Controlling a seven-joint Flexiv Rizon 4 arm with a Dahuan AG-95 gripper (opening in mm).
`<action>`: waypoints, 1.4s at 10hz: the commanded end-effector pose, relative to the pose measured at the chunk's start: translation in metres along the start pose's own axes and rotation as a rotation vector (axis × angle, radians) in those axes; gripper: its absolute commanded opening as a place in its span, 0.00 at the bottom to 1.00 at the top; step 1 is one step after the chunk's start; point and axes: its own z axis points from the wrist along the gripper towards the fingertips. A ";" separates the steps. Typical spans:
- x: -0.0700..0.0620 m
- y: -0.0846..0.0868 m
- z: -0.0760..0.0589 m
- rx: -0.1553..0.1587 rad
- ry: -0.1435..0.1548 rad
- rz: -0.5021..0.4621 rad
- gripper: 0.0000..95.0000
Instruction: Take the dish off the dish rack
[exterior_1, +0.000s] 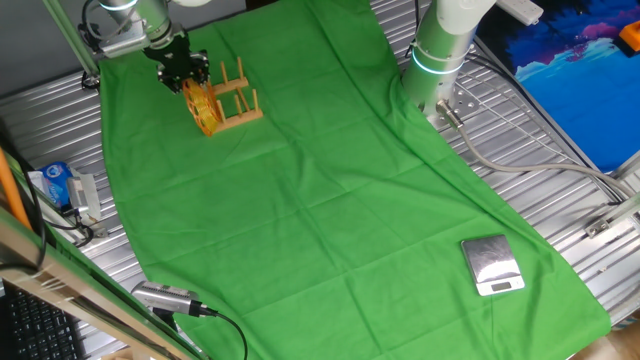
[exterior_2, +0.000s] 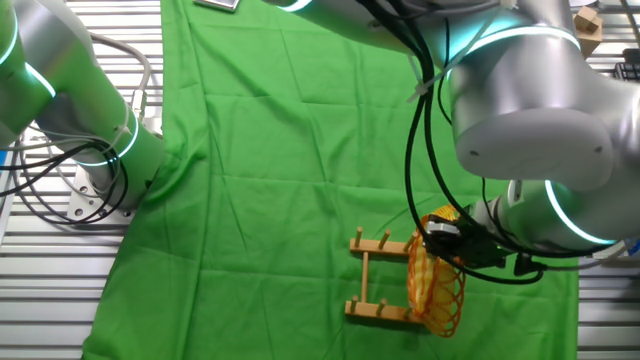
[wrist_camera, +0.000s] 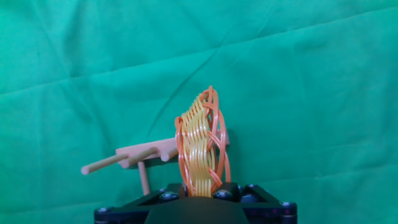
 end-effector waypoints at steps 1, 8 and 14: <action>-0.001 0.000 -0.003 -0.028 -0.019 0.021 0.00; -0.003 0.007 -0.018 -0.066 -0.041 0.062 0.00; -0.006 0.015 -0.032 -0.098 -0.048 0.087 0.00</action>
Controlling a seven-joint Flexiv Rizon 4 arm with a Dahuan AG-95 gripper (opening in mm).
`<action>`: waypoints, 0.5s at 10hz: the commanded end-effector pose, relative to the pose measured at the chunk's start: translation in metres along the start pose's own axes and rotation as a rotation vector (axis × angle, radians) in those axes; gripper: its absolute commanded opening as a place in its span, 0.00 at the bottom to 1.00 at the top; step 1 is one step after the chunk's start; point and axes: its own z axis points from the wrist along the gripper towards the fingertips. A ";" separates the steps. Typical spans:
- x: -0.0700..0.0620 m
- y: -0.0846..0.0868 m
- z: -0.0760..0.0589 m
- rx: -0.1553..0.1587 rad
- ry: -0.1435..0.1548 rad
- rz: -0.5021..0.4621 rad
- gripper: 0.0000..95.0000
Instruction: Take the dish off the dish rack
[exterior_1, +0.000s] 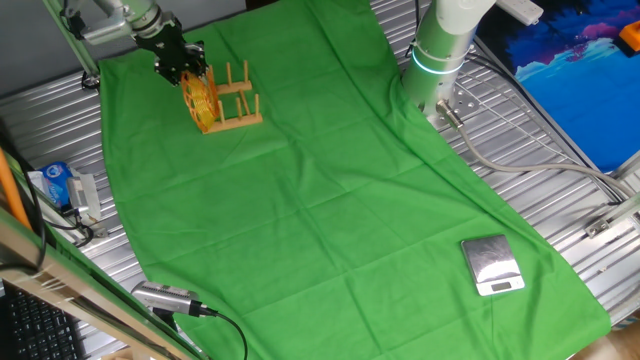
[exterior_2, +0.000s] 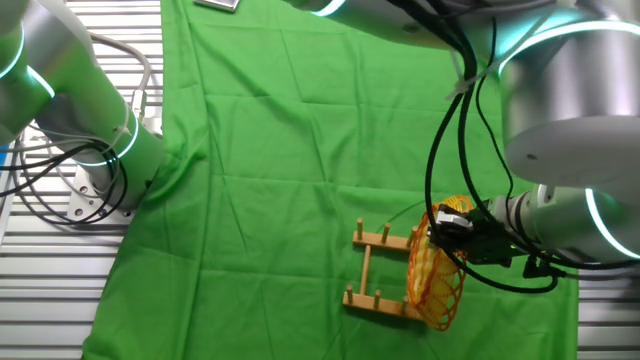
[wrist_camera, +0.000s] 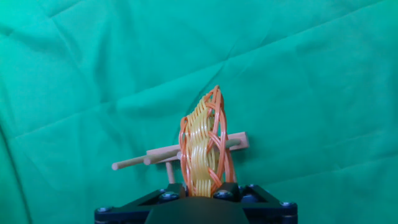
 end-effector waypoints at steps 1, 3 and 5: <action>-0.001 0.004 -0.005 -0.007 0.000 0.008 0.00; -0.002 0.007 -0.008 -0.012 0.000 0.012 0.00; -0.002 0.010 -0.011 -0.022 -0.005 0.023 0.00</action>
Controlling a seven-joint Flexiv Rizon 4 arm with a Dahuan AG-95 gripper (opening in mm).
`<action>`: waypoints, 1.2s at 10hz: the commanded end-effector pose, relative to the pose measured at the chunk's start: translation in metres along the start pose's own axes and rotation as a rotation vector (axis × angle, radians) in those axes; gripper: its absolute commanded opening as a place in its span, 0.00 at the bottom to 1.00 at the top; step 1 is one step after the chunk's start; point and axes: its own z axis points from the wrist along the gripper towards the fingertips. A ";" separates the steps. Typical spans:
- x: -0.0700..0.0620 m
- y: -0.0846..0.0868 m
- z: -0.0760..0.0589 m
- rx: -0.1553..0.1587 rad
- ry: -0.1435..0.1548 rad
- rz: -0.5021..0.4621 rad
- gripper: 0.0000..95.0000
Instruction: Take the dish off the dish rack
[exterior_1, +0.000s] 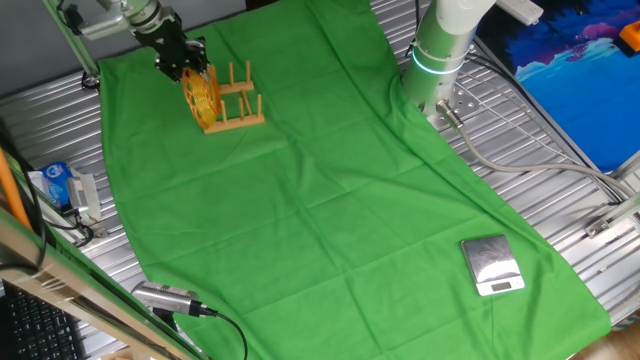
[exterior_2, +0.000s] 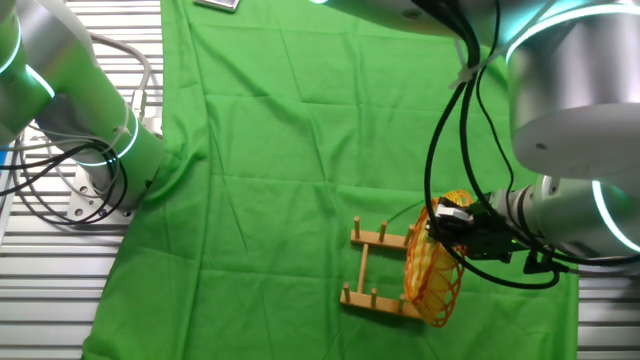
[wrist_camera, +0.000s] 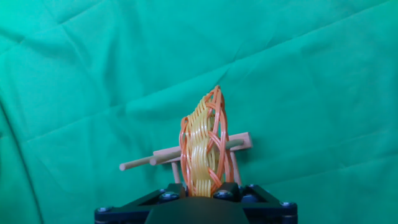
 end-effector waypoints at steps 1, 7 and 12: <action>0.001 0.001 -0.002 -0.012 -0.008 0.005 0.00; -0.001 0.011 -0.013 -0.029 -0.013 0.029 0.00; -0.010 0.023 -0.031 -0.046 -0.011 0.080 0.00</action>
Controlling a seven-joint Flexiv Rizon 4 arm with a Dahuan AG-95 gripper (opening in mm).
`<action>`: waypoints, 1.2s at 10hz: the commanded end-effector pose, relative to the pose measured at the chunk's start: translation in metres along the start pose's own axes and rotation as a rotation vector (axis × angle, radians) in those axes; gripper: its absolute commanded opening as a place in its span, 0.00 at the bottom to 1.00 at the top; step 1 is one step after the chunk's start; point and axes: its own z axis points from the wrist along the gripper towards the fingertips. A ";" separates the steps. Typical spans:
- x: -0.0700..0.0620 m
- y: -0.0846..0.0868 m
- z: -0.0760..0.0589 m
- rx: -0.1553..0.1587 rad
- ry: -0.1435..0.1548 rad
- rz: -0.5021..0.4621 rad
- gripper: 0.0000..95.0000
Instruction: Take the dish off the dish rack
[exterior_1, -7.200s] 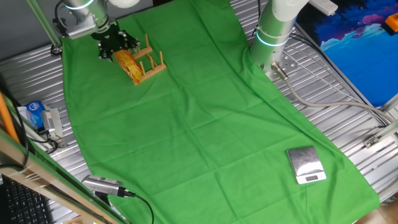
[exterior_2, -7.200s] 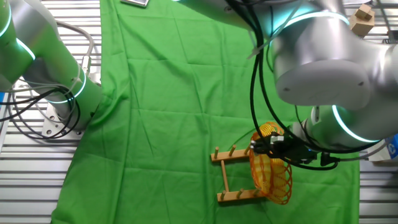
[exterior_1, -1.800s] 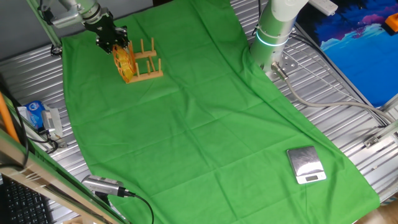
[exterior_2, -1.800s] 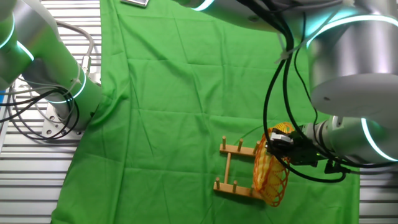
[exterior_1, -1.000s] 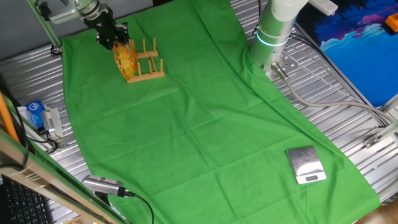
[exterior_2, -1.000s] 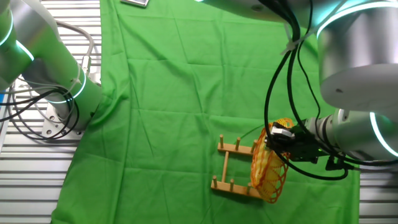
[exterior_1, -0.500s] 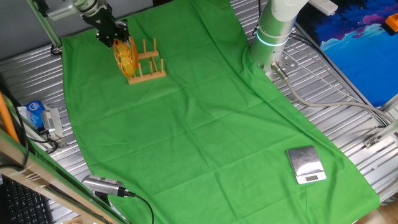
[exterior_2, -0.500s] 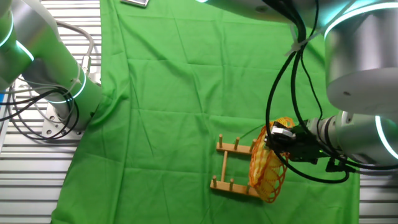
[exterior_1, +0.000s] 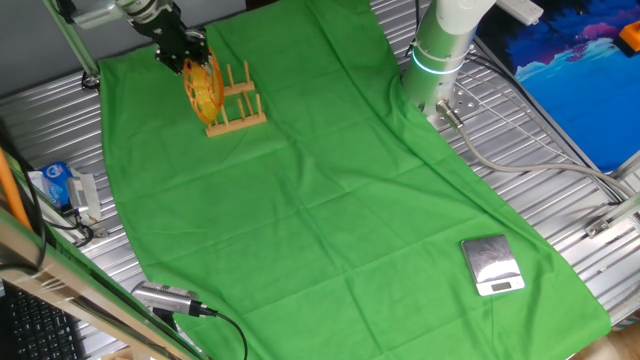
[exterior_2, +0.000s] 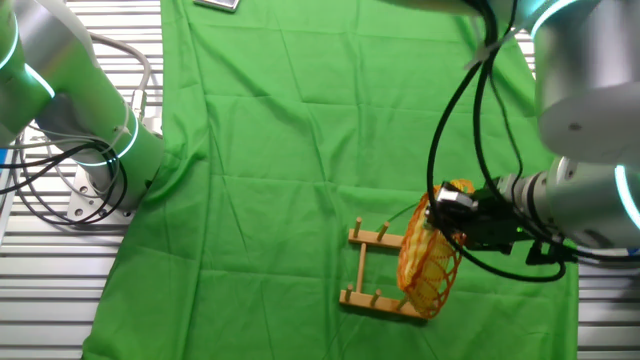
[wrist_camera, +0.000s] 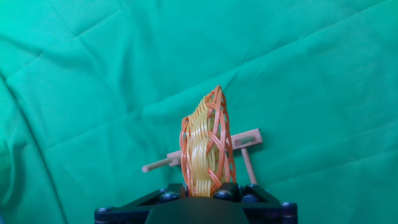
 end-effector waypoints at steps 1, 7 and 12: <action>-0.003 0.004 -0.005 -0.002 0.000 0.026 0.00; -0.020 0.000 -0.036 -0.020 -0.029 0.146 0.00; -0.048 -0.001 -0.036 -0.015 -0.030 0.239 0.00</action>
